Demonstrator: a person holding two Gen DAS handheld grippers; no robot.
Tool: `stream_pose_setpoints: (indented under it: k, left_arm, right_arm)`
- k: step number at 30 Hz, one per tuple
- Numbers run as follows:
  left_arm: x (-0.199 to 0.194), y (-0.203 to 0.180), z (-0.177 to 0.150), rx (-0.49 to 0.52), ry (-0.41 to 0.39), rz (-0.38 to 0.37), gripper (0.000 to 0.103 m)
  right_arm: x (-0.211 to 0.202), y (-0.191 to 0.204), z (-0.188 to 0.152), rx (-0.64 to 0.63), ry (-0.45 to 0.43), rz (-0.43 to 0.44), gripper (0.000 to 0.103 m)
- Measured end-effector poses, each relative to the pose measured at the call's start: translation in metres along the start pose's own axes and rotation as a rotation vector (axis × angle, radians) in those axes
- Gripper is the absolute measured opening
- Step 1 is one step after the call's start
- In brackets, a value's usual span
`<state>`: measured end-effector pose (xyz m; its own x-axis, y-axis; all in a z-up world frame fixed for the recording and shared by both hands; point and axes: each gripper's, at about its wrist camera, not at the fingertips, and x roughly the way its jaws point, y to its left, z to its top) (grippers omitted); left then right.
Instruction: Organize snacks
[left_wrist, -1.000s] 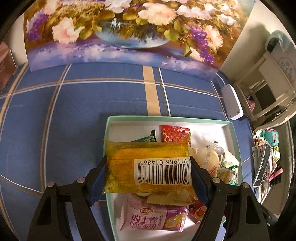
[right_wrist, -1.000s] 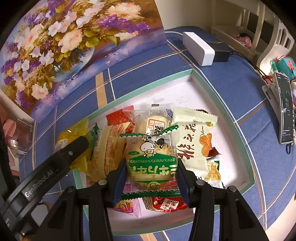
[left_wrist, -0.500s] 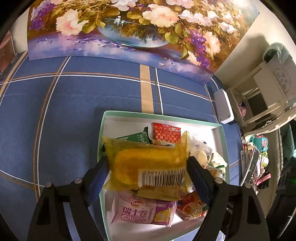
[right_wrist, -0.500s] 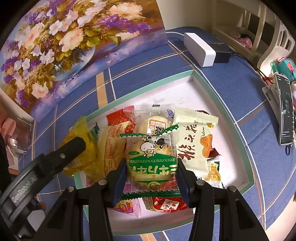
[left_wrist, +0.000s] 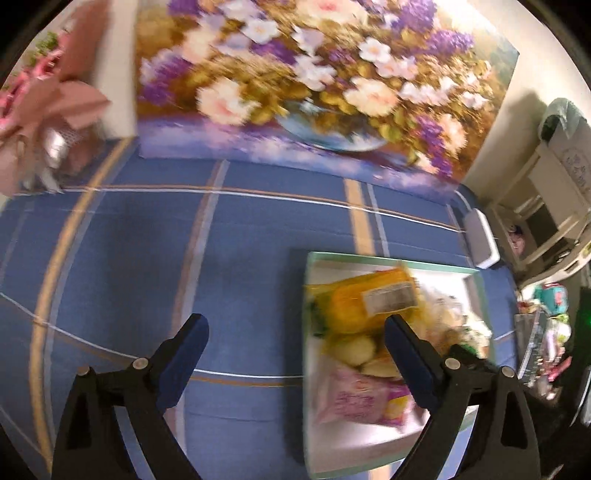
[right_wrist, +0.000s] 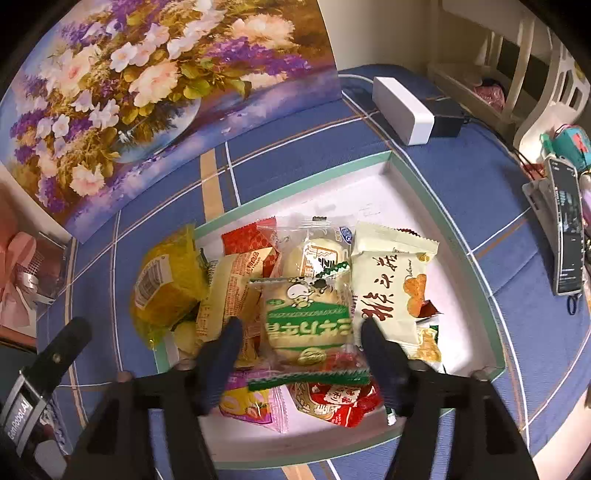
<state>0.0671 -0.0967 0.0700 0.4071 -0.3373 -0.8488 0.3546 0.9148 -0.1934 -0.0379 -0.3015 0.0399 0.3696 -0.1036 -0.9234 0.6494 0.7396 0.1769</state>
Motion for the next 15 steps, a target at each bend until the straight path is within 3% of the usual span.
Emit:
stream_pose_setpoints:
  k: [4,6,11,15]
  left_arm:
    - [-0.016,0.014,-0.011,0.035,-0.052,0.087,0.096]
    - [-0.022,0.02,-0.017,0.044,-0.063,0.114,0.096]
    - [-0.034,0.033,-0.035,0.03,-0.07,0.216,0.096]
    - [-0.049,0.039,-0.049,0.048,-0.084,0.283,0.096]
  right_arm:
    - [-0.009,0.003,-0.005,-0.003,-0.024,-0.011,0.077]
    - [-0.015,0.006,-0.01,-0.014,-0.039,-0.008,0.09]
    - [-0.026,0.016,-0.026,-0.06,-0.073,-0.019,0.102]
    - [-0.032,0.02,-0.04,-0.081,-0.088,-0.021,0.103]
